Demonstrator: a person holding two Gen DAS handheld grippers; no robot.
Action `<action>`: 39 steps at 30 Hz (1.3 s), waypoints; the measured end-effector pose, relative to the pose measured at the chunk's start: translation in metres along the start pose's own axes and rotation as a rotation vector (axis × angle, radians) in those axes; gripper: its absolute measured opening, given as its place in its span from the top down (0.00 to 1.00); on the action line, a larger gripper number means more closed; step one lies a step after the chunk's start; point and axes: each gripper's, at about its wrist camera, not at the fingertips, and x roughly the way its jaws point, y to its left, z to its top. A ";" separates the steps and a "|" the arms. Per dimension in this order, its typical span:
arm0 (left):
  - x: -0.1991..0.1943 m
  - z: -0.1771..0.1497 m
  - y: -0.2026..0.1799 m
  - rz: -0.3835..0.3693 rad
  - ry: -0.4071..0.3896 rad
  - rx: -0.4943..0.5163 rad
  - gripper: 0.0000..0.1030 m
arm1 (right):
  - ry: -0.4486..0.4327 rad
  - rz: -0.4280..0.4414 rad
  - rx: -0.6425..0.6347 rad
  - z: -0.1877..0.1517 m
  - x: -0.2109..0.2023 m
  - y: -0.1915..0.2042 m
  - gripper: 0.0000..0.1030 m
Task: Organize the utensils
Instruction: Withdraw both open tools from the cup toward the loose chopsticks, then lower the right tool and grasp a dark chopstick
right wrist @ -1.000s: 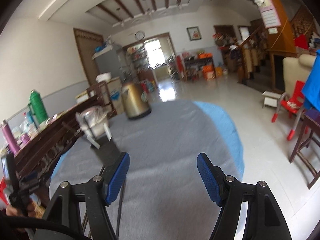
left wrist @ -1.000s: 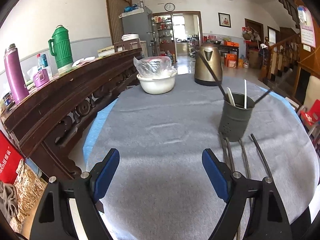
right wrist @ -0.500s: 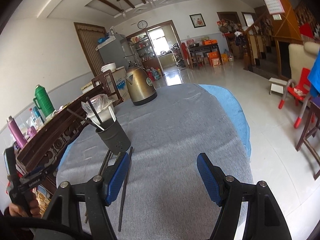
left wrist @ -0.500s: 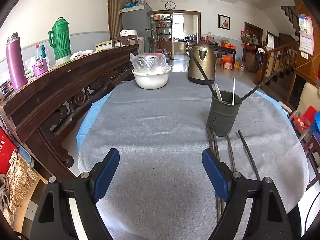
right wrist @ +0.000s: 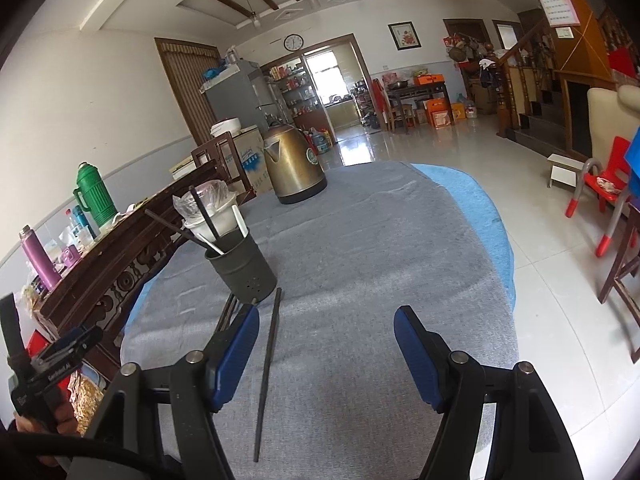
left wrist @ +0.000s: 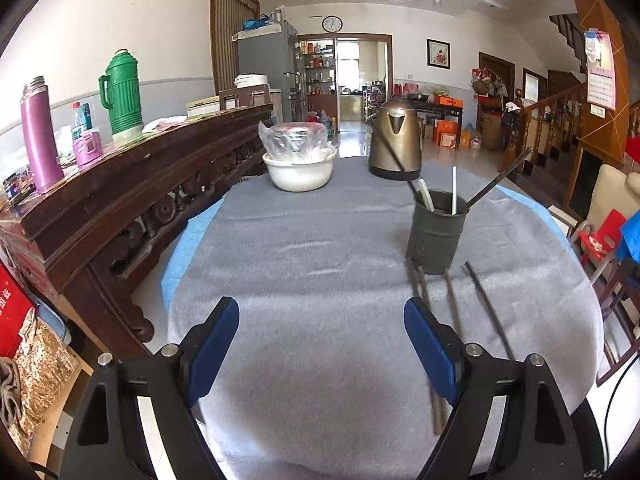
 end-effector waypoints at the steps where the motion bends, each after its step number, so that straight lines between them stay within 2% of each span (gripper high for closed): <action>1: -0.001 -0.002 0.005 0.008 -0.001 0.000 0.18 | 0.003 0.000 0.000 0.000 0.001 0.001 0.29; 12: -0.014 -0.018 0.036 0.042 0.034 -0.057 0.18 | 0.053 0.023 -0.044 0.005 0.006 0.040 0.29; 19: -0.017 -0.010 0.015 0.075 0.012 0.047 0.17 | 0.101 0.073 -0.067 -0.003 0.022 0.061 0.29; 25: -0.012 -0.003 -0.007 0.077 0.032 0.107 0.17 | 0.156 0.083 -0.083 -0.010 0.041 0.060 0.29; 39: 0.022 0.001 -0.019 0.126 0.142 0.104 0.17 | 0.222 0.151 -0.060 -0.008 0.085 0.058 0.29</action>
